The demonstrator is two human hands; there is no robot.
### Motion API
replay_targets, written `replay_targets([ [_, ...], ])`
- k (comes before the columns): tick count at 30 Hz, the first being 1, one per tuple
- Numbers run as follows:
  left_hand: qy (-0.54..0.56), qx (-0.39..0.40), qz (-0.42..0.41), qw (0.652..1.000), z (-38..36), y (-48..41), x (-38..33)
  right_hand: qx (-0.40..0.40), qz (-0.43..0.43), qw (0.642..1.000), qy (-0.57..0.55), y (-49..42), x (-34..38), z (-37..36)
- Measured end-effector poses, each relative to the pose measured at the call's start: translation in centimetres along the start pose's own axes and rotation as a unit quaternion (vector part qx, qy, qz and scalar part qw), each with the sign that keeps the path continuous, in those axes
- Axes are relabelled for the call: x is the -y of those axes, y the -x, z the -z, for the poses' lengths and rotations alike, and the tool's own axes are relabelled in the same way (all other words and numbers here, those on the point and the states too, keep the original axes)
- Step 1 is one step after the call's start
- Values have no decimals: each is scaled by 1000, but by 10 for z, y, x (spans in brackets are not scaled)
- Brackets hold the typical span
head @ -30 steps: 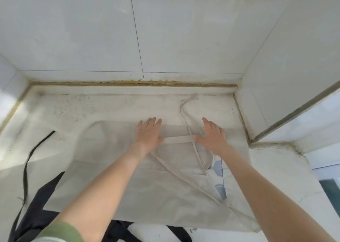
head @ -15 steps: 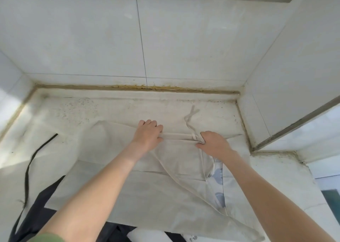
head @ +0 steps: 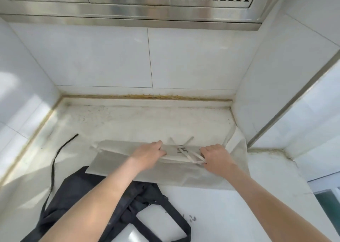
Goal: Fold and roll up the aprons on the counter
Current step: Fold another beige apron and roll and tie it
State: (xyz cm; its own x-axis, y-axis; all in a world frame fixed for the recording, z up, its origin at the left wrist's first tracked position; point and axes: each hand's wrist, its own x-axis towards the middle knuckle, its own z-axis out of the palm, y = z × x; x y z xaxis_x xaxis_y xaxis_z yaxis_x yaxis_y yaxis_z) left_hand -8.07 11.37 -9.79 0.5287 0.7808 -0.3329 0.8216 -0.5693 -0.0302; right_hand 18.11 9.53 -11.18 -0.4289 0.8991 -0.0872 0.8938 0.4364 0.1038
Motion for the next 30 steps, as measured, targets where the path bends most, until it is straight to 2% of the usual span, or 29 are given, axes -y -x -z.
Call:
replay_targets([
  [4, -41, 20, -1, 999, -32, 13, -9, 155, -80, 984, -34, 28, 20, -24],
  [8, -28, 86, 5, 996, -48, 23, -15, 219, -98, 965, -107, 52, 22, -37],
  [11, 10, 83, 4, 996, -55, 30, -18, 193, -94, 973, -90, 64, 19, -45],
  [16, -19, 76, -24, 997, -69, 29, -17, 168, -97, 977, -83, 72, 20, -58],
  [19, 35, 109, -28, 993, -72, 33, -18, 165, -98, 979, -66, 73, 20, -62],
  [21, 60, 81, -15, 995, -70, 33, -22, 149, -128, 979, -54, 70, 18, -61],
  [24, 56, 11, -19, 998, -68, 20, -35, 90, -141, 980, -107, 62, 19, -61],
  [27, 52, 11, -23, 998, -74, 0, -53, 67, -118, 965, -223, 57, 32, -64],
  [30, 45, 36, -33, 998, -83, -13, -69, 29, -137, 962, -234, 56, 43, -76],
])
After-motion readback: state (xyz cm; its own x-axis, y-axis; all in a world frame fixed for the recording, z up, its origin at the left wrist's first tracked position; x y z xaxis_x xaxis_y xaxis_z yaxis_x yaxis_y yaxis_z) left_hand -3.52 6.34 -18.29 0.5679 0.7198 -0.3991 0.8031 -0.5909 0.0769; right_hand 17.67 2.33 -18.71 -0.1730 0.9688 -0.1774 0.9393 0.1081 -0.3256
